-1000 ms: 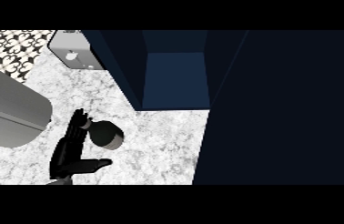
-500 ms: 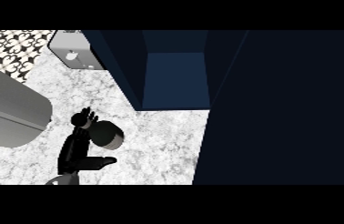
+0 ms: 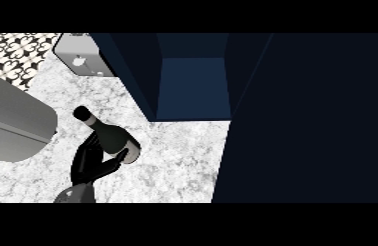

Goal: Pick up the wine, place it into the cabinet and close the cabinet

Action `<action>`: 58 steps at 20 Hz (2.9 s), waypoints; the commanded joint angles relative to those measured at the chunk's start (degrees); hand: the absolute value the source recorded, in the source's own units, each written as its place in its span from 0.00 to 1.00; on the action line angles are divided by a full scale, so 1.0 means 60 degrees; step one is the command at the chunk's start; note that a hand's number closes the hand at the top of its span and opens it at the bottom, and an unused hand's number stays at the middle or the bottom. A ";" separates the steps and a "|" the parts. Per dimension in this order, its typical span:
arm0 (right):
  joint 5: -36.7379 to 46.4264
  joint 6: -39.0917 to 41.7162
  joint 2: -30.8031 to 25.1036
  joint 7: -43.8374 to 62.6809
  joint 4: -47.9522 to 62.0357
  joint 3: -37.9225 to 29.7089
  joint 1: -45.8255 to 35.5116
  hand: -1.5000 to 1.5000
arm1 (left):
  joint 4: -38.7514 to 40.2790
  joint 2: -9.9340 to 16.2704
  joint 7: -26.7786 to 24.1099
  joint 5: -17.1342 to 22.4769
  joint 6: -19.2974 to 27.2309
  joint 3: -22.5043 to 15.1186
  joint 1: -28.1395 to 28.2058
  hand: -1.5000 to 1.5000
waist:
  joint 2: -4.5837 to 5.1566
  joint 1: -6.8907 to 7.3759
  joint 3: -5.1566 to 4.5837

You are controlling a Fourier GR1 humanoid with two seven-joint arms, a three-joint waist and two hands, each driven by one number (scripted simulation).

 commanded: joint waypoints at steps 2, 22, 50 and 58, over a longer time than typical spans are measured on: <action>0.0883 -0.0009 -0.0316 0.0152 -0.1559 0.0066 0.0678 0.00 | 0.0064 -0.0208 -0.0747 -0.0289 0.0471 -0.0150 0.0200 1.00 | 0.0006 0.0047 0.0005; 0.0941 -0.0526 -0.0477 0.0228 -0.1618 0.0334 0.0651 0.00 | -0.2296 -0.0444 -0.0007 -0.0518 -0.0897 -0.1749 0.1434 1.00 | -0.0032 0.0082 0.0005; -0.0082 -0.0598 -0.1646 -0.1548 -0.1978 0.0015 0.2136 0.00 | -0.6483 -0.0835 0.2728 0.0031 0.4130 -0.5331 0.1388 1.00 | 0.0004 -0.0031 0.0005; -0.0512 -0.0429 -0.1923 -0.2199 -0.1835 -0.0131 0.2584 0.00 | -0.5986 -0.0835 0.3922 -0.0393 0.4319 -0.4639 -0.0392 1.00 | 0.0015 0.0020 0.0014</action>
